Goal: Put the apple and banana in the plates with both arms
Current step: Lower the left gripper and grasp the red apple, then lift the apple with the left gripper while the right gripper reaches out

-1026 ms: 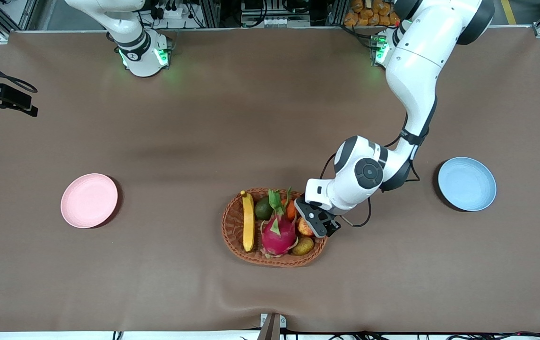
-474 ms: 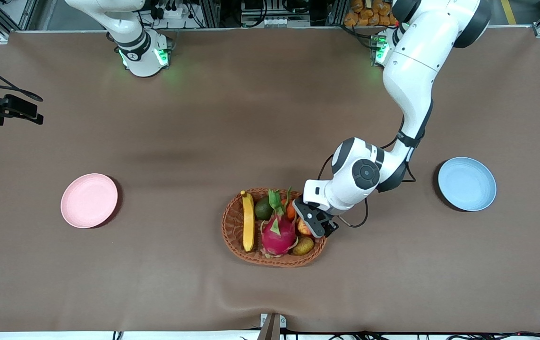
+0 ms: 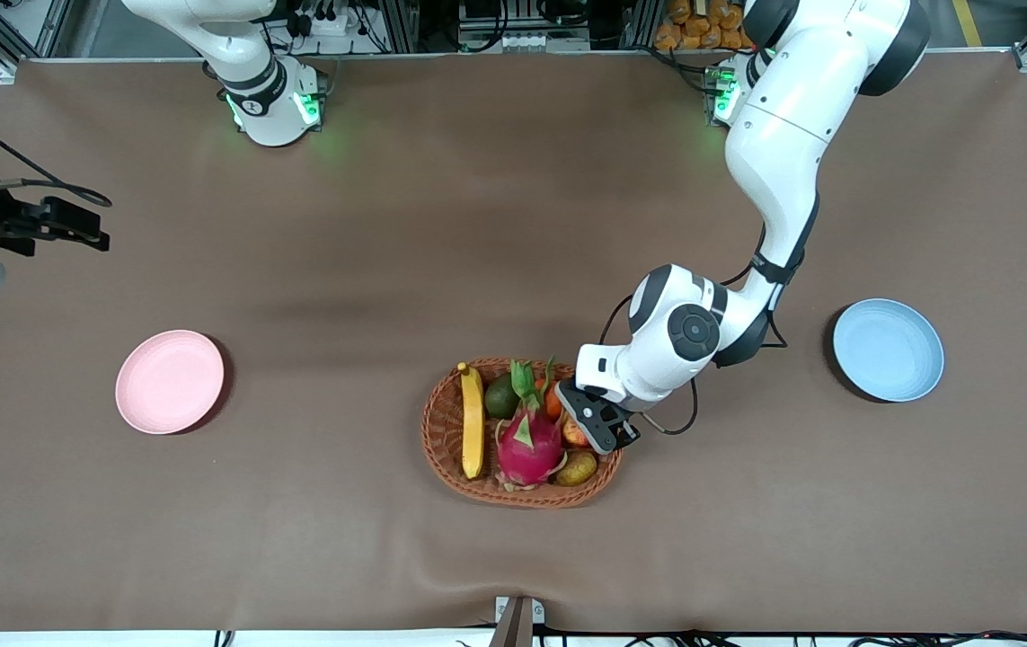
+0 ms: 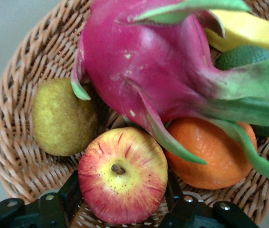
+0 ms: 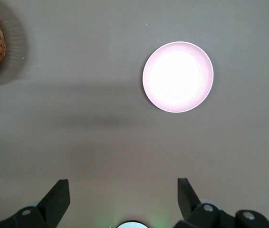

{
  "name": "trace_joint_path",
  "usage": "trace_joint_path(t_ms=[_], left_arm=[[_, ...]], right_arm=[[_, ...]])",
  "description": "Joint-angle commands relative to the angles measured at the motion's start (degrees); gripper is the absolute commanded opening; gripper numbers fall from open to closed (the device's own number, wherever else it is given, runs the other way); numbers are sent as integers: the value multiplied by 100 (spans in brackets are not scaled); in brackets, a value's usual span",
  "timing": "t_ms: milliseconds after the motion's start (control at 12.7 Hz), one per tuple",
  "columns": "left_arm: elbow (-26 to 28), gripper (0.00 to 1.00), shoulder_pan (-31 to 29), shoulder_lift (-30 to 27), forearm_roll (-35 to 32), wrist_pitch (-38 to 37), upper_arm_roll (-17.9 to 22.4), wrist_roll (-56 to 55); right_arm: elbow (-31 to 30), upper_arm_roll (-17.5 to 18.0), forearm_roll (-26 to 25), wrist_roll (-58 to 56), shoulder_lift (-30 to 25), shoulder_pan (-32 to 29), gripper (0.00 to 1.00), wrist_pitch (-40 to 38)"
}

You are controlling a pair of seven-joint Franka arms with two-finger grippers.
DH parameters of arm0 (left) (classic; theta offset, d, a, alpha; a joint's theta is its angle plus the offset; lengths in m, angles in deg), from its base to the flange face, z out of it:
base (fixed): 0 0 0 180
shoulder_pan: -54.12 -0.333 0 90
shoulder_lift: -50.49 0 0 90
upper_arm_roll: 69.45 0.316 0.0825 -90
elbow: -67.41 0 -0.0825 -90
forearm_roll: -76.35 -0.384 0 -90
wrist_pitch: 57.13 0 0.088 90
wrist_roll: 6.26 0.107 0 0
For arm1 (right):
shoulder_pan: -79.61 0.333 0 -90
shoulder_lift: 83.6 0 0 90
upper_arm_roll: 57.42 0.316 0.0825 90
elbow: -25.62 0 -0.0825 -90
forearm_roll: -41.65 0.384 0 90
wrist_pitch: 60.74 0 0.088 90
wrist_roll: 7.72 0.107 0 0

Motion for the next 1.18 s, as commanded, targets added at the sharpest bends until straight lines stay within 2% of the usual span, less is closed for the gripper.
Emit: trace_joint_path(t_ms=[0, 395, 553, 789, 1105], left_arm=[[-32, 35, -60, -222, 179, -97, 4, 195], [-23, 36, -227, -573, 196, -808, -49, 169], [-15, 36, -393, -837, 214, -1343, -40, 116], [12, 36, -1077, -1267, 582, -2187, -41, 2], [152, 34, -1763, -1751, 513, -2988, 21, -490]], right_arm=[[26, -23, 284, 9, 118, -28, 100, 31], [26, -23, 434, 9, 355, 218, 100, 232], [17, -23, 583, 18, 452, 253, 100, 329], [17, -23, 873, 52, 653, 359, 100, 549], [26, -23, 962, 544, 1022, 867, 100, 1145]])
